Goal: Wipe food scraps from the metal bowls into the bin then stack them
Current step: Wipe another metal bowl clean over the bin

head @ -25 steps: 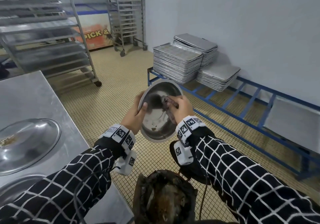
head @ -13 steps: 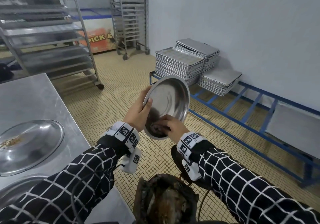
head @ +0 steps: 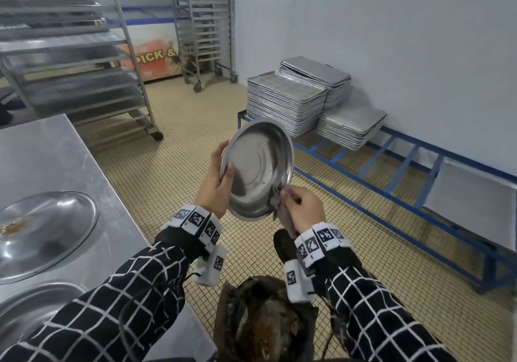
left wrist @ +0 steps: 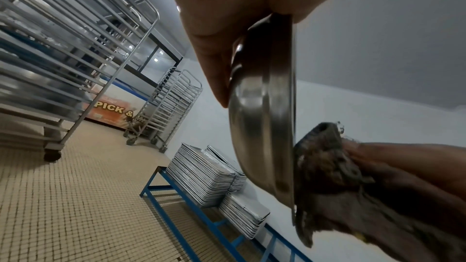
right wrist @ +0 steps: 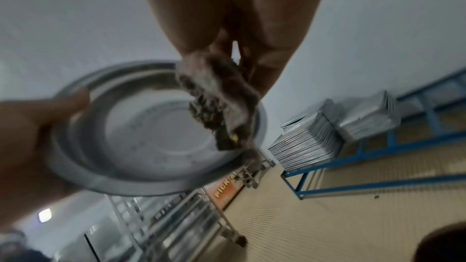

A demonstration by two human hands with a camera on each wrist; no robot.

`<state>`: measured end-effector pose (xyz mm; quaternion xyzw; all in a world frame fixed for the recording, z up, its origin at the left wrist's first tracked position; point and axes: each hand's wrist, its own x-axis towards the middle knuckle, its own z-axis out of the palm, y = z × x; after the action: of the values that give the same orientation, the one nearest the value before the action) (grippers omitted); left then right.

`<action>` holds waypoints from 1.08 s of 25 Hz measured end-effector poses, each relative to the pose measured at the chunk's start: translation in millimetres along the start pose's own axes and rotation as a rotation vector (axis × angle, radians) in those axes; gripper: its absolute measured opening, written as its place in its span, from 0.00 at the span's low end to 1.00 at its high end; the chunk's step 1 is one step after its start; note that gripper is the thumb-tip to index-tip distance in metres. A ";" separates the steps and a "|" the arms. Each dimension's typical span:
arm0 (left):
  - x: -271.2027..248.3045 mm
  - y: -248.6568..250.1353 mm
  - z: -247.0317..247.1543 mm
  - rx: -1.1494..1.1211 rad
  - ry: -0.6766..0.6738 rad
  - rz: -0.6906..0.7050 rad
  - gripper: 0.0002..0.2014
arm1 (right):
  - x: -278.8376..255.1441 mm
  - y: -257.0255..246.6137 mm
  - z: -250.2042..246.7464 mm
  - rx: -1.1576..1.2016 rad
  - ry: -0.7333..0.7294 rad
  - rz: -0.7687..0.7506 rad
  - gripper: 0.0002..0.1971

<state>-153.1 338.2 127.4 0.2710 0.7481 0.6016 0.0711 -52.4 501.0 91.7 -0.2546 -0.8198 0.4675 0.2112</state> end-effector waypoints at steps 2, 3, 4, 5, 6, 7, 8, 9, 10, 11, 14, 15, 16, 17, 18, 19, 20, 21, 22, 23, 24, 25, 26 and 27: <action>-4.5 1.3 4.5 -0.034 0.016 -0.024 0.18 | -10.8 -13.7 9.6 0.083 0.066 0.005 0.13; -6.1 1.9 7.0 -0.056 0.020 -0.037 0.17 | -18.3 -21.5 16.5 0.105 0.039 -0.021 0.13; -7.6 2.5 8.7 -0.084 0.022 -0.043 0.17 | -27.1 -28.1 24.3 0.115 -0.023 -0.073 0.14; -7.7 1.5 9.6 -0.114 0.025 -0.039 0.16 | -35.3 -31.7 32.9 0.102 -0.107 -0.157 0.14; -7.4 1.3 8.7 -0.134 0.037 -0.035 0.15 | -42.1 -31.9 40.7 0.081 -0.194 -0.256 0.14; -7.0 1.5 6.4 -0.144 0.048 -0.031 0.14 | -45.2 -25.4 47.8 0.050 -0.266 -0.346 0.15; -6.5 2.3 3.0 -0.136 0.057 -0.029 0.14 | -44.4 -17.1 50.9 -0.021 -0.315 -0.418 0.17; -6.6 4.3 -0.7 -0.130 0.058 -0.019 0.14 | -39.3 -7.6 50.3 -0.154 -0.340 -0.472 0.20; -7.7 6.1 -4.2 -0.120 0.055 -0.016 0.14 | -33.2 1.7 47.0 -0.318 -0.347 -0.513 0.22; -8.6 6.8 -6.8 -0.114 0.048 -0.009 0.14 | -27.6 9.6 42.5 -0.467 -0.336 -0.543 0.25; -11.5 7.5 -9.2 -0.090 0.048 0.004 0.17 | -24.0 19.2 40.1 -0.614 -0.307 -0.532 0.34; -10.8 6.0 -9.0 -0.083 0.058 0.006 0.17 | -28.1 17.0 46.4 -0.559 -0.314 -0.527 0.35; -10.8 7.3 -8.3 -0.085 0.069 0.009 0.16 | -34.8 13.2 53.7 -0.466 -0.332 -0.530 0.35; -10.3 7.9 -8.2 -0.088 0.076 0.016 0.16 | -41.8 9.8 60.4 -0.378 -0.348 -0.534 0.33; -9.2 8.2 -8.8 -0.093 0.083 0.014 0.15 | -47.7 5.8 63.8 -0.326 -0.349 -0.541 0.32; -8.5 8.6 -10.0 -0.094 0.086 0.016 0.14 | -49.8 5.3 63.2 -0.326 -0.341 -0.549 0.31; -8.1 9.2 -11.0 -0.088 0.087 0.013 0.13 | -48.4 6.7 58.8 -0.379 -0.324 -0.559 0.31; -7.6 7.5 -12.1 -0.083 0.088 0.013 0.14 | -43.9 11.2 52.7 -0.472 -0.303 -0.563 0.32; -7.1 5.3 -12.8 -0.080 0.083 -0.006 0.16 | -37.5 17.2 45.3 -0.591 -0.282 -0.552 0.34; -8.8 5.3 -12.6 -0.086 0.077 -0.027 0.17 | -29.5 23.5 37.5 -0.718 -0.267 -0.523 0.36; -10.5 5.7 -12.5 -0.093 0.072 -0.057 0.18 | -19.8 29.7 30.7 -0.826 -0.259 -0.475 0.36; -12.2 5.4 -12.2 -0.098 0.067 -0.084 0.20 | -9.4 34.3 25.0 -0.893 -0.253 -0.418 0.37; -15.0 6.1 -12.0 -0.103 0.034 -0.136 0.22 | 0.2 37.0 21.0 -0.908 -0.243 -0.369 0.37; -15.9 4.0 -11.7 -0.095 0.000 -0.186 0.24 | 8.8 36.9 18.0 -0.878 -0.226 -0.335 0.36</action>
<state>-143.5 320.9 130.8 0.1967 0.7405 0.6274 0.1393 -61.7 510.6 51.9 -0.1319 -0.9871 0.0617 0.0659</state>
